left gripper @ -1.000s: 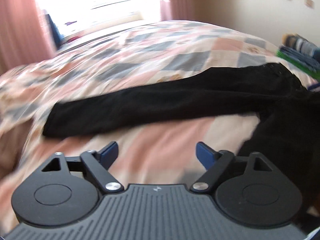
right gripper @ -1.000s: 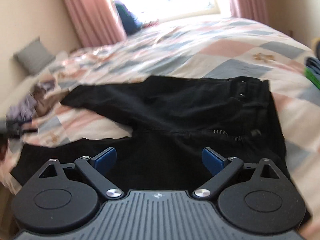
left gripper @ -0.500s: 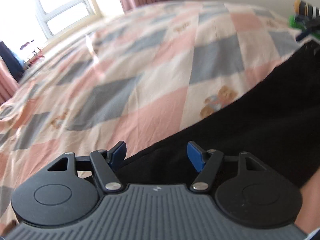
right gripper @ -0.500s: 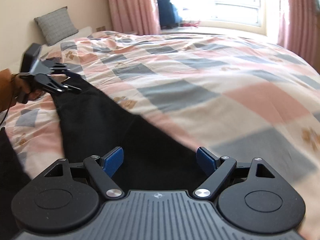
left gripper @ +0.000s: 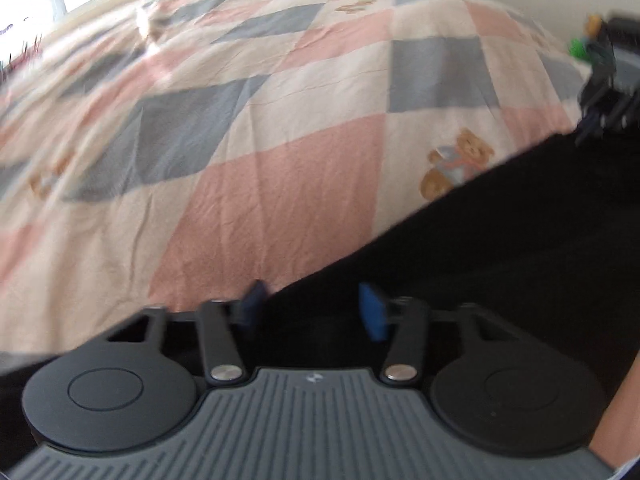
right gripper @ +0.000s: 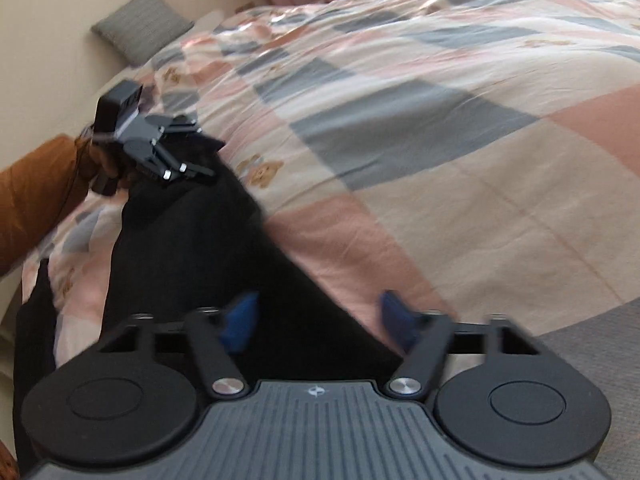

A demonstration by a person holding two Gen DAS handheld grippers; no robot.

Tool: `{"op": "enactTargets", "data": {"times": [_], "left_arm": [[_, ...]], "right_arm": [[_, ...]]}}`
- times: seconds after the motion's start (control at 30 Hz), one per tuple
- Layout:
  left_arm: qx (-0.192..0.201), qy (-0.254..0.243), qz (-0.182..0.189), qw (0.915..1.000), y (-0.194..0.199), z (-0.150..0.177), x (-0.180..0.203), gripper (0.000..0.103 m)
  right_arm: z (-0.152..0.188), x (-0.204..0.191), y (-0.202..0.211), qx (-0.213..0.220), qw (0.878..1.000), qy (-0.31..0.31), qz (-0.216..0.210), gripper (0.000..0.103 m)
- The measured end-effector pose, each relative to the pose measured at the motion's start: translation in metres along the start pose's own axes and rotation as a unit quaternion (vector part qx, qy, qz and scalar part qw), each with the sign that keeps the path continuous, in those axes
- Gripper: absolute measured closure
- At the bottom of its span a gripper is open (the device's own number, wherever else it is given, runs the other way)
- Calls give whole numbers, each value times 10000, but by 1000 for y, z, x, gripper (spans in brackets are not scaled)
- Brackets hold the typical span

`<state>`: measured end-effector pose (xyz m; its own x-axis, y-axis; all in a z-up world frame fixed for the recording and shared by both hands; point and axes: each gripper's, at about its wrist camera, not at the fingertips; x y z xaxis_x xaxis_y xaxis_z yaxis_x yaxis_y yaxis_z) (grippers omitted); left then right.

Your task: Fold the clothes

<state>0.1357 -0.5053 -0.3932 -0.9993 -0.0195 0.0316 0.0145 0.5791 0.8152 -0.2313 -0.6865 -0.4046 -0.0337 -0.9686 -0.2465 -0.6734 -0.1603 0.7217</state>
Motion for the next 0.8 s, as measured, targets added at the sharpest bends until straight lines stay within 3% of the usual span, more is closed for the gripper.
{"op": "enactTargets", "data": {"times": [0.03, 0.07, 0.23, 0.33, 0.43, 0.57, 0.63, 0.7, 0.77, 0.8], "left_arm": [[20, -224, -216, 9995, 6, 3, 7, 87], [50, -428, -419, 9982, 13, 6, 15, 91], [604, -966, -1202, 9862, 72, 31, 61, 93], [1074, -728, -1574, 9790, 131, 60, 85, 94], [1622, -454, -1997, 9653, 201, 103, 117, 96], [1983, 5, -2299, 9528, 278, 186, 180, 96], [2003, 296, -2328, 9512, 303, 231, 211, 91], [1682, 679, -2311, 9559, 306, 273, 236, 83], [1375, 1236, -2266, 9563, 305, 310, 254, 81], [1335, 1632, -2209, 9522, 306, 326, 259, 81]], "right_arm": [[0, -6, 1, -88, 9999, 118, 89, 95], [1, -13, 3, -146, 9994, 230, 190, 98], [-7, -76, 34, 31, 9877, 998, 1200, 99], [-8, -136, 56, 149, 9642, 1676, 2047, 100], [7, -206, 86, 476, 9371, 2220, 2652, 100], [53, -309, 119, 967, 9112, 2681, 2975, 101], [85, -352, 124, 1017, 9113, 2641, 2990, 101], [124, -385, 117, 842, 9126, 2576, 3061, 100], [162, -406, 102, 482, 9188, 2286, 3181, 89], [178, -410, 96, 352, 9274, 1940, 3180, 85]]}}
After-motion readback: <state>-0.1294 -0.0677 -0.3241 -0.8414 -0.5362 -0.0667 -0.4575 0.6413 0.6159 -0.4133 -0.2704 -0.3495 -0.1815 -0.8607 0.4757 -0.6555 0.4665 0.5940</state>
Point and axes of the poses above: each gripper's, at about its wrist camera, not at the fingertips, and y roughly against the way its jaws point, x to its right, z to its underside, and after that the axes turned 12 degrees about y, right-handed
